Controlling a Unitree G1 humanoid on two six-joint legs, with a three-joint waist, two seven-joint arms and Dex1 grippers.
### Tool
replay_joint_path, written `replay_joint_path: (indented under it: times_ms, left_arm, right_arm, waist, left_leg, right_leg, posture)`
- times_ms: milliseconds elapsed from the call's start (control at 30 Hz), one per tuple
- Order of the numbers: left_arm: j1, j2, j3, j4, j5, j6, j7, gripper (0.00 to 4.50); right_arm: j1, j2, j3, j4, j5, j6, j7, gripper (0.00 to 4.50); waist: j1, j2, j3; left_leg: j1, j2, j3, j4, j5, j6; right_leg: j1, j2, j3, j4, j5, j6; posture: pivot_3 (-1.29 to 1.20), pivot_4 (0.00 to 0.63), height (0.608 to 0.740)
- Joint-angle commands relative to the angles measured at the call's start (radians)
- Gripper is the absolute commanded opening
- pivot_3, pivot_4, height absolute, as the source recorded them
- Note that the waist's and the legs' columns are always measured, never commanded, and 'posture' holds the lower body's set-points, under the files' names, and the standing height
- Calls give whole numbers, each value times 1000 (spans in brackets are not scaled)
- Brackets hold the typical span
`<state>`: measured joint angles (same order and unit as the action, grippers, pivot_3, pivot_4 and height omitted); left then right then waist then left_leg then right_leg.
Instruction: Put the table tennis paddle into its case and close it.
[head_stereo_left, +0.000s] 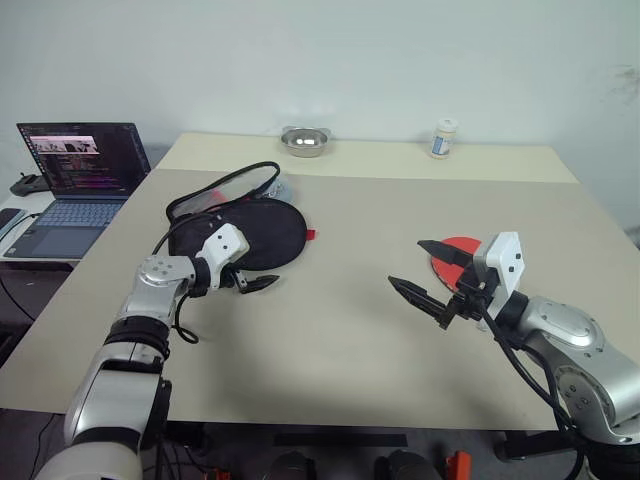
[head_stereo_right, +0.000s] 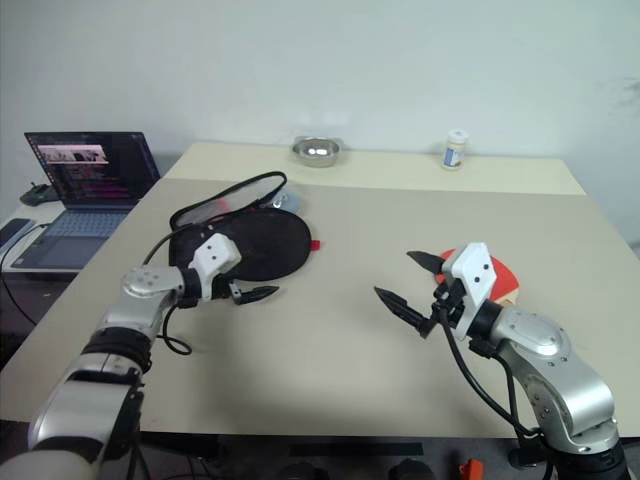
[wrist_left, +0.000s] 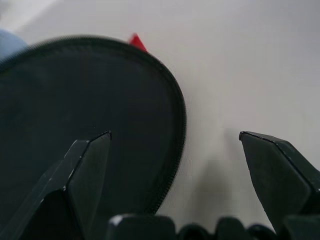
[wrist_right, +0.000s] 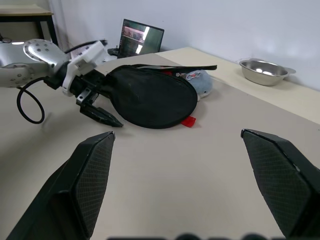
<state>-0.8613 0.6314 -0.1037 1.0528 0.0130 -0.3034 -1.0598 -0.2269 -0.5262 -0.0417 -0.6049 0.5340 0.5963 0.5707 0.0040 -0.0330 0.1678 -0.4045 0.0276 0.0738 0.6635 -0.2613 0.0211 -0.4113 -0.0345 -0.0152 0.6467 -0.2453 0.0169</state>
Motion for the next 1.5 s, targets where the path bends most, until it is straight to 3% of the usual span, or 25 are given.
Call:
replay_joint_path:
  times_ms: [33,300,400,767,800,967,1167,1300,1500]
  left_arm:
    - [-62,2,-39,77,79,-83,25,4500]
    - [-91,29,-42,174,126,-91,9,4500]
    - [-80,43,-35,185,122,-73,-12,3939]
    - [-32,79,1,206,112,15,-20,169]
    - [-27,67,13,201,99,24,-20,41]
    - [-5,-3,68,142,29,93,-51,41]
    - [115,-137,61,-226,-68,331,-85,41]
    - [168,-259,13,-520,-98,611,12,41]
    - [113,-423,-20,-564,-91,751,166,41]
  right_arm:
    - [-34,12,4,-39,13,-9,-12,4413]
    - [-43,27,6,-30,-4,-23,-33,4413]
    - [-41,26,-1,-30,-3,-27,-39,4500]
    - [-109,26,-55,2,8,-29,-68,4500]
    - [-110,25,-58,4,7,-29,-68,4500]
    - [-102,17,-67,4,1,-30,-71,4500]
    - [-69,-1,-88,-1,1,-30,-63,4500]
    - [0,-83,-89,-32,31,-21,40,4500]
    - [136,-218,-78,-74,49,-29,183,4500]
  waist:
    - [-2,-1,0]
    - [-5,-1,0]
    - [-10,-1,0]
    - [-36,-1,0]
    - [-36,-1,0]
    - [-32,-1,0]
    - [3,-2,0]
    - [23,-2,0]
    - [17,-3,0]
  left_leg:
    - [0,0,0,0,0,0]
    - [-2,1,-1,1,0,0]
    - [-1,1,0,1,0,0]
    - [7,3,6,2,1,0]
    - [7,3,6,2,1,0]
    - [7,2,6,2,1,-1]
    - [3,-1,6,3,1,-1]
    - [0,-4,3,4,1,-1]
    - [-5,-2,-4,12,0,0]
  right_leg:
    - [0,0,0,0,0,0]
    - [-2,0,0,2,0,0]
    - [-2,0,0,3,0,0]
    - [-3,0,3,14,-2,2]
    - [-3,0,3,15,-2,2]
    - [-3,-1,3,16,-2,1]
    - [-3,-5,3,13,0,0]
    - [-2,-6,3,10,0,1]
    - [-2,-3,0,11,0,3]
  posture:
    - [0,150,740]
    - [0,150,740]
    - [0,150,740]
    - [0,150,740]
    - [0,150,740]
    - [0,150,740]
    - [0,150,740]
    - [0,150,740]
    - [0,150,740]
